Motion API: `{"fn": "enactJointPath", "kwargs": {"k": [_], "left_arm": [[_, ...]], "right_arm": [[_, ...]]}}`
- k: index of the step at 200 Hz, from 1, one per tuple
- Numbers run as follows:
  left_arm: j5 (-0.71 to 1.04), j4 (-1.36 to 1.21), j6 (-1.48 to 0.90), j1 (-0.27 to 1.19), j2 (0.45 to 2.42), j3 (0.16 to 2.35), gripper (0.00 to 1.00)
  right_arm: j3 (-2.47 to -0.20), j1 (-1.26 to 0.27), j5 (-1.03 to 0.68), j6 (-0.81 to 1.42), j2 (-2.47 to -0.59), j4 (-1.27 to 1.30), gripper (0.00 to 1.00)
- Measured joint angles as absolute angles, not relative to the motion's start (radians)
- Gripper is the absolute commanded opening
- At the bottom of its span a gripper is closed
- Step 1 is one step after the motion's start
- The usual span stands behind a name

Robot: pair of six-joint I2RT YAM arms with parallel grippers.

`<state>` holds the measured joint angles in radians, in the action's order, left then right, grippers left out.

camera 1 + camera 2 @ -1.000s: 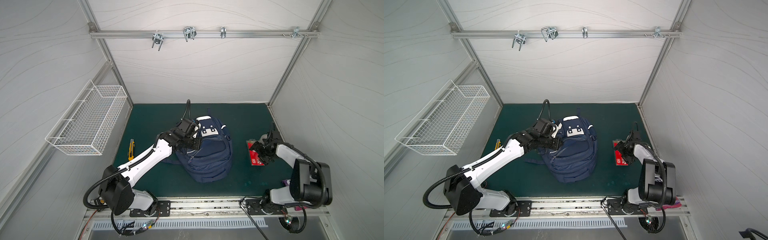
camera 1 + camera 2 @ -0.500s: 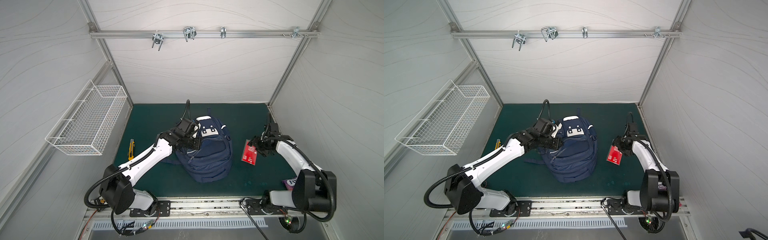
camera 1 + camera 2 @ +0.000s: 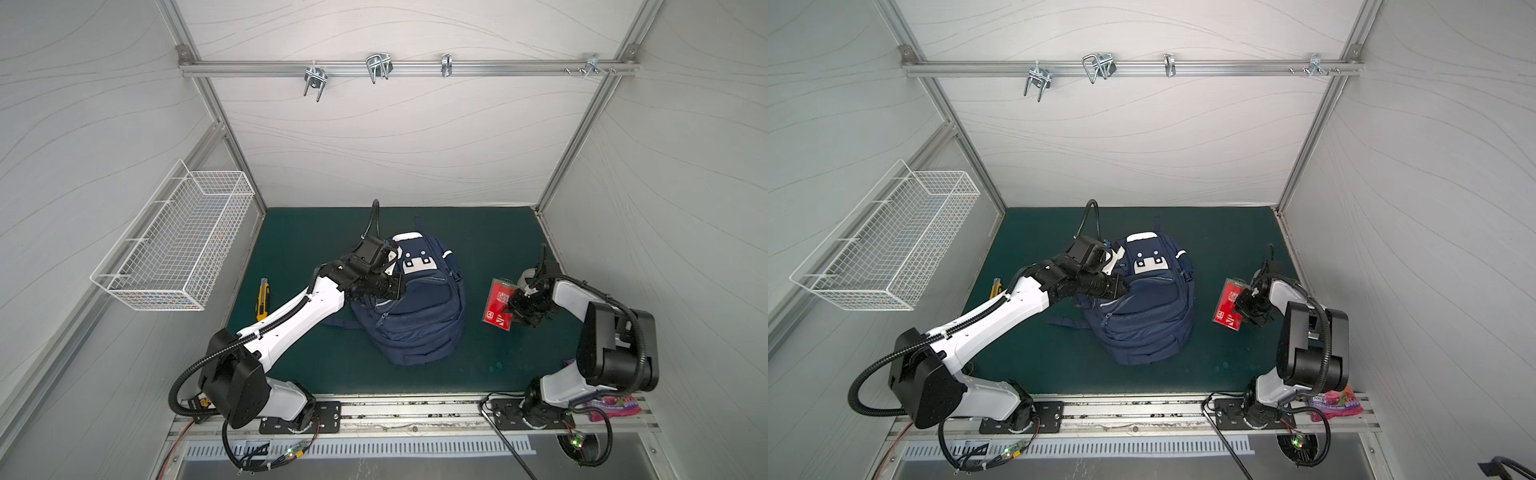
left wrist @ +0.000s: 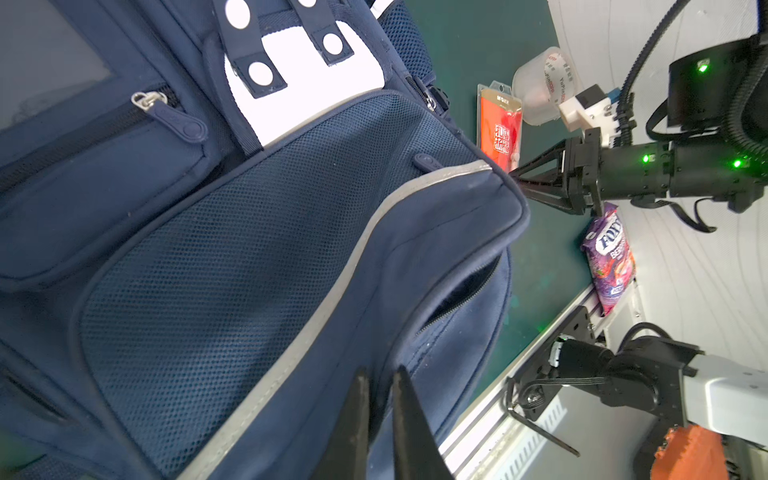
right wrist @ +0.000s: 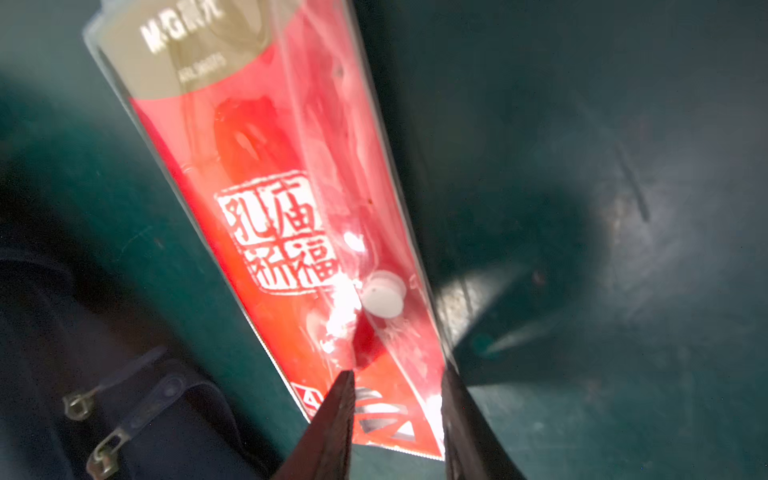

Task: Pack the student bag
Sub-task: 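Move the right gripper to the red package and grasp it, then lift the red package with the right gripper toward the backpack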

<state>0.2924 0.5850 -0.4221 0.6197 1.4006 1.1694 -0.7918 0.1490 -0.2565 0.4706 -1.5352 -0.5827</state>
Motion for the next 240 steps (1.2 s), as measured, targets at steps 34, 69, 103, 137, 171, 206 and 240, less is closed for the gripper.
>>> {"fn": "enactJointPath", "kwargs": {"k": [34, 69, 103, 137, 171, 206, 240], "left_arm": [[0.293, 0.585, -0.425, 0.62, 1.401, 1.179, 0.14], [0.294, 0.586, -0.427, 0.62, 1.401, 1.182, 0.14], [0.296, 0.586, -0.428, 0.62, 1.401, 1.182, 0.14], [0.299, 0.586, -0.434, 0.62, 1.401, 1.184, 0.14], [0.303, 0.586, -0.443, 0.62, 1.402, 1.184, 0.14], [0.308, 0.585, -0.455, 0.62, 1.402, 1.184, 0.21], [0.315, 0.575, -0.477, 0.617, 1.403, 1.199, 0.42]], "right_arm": [[-0.807, 0.142, -0.241, 0.47, -1.544, -0.601, 0.38], [-0.815, 0.093, -0.174, 0.46, -1.518, -0.63, 0.48], [-0.819, 0.086, -0.131, 0.45, -1.5, -0.664, 0.45], [-0.833, 0.086, -0.133, 0.443, -1.552, -0.665, 0.37], [-0.839, 0.083, -0.131, 0.438, -1.563, -0.666, 0.24], [-0.839, 0.064, -0.13, 0.433, -1.563, -0.668, 0.02], [-0.839, 0.043, -0.126, 0.435, -1.563, -0.672, 0.0]]}}
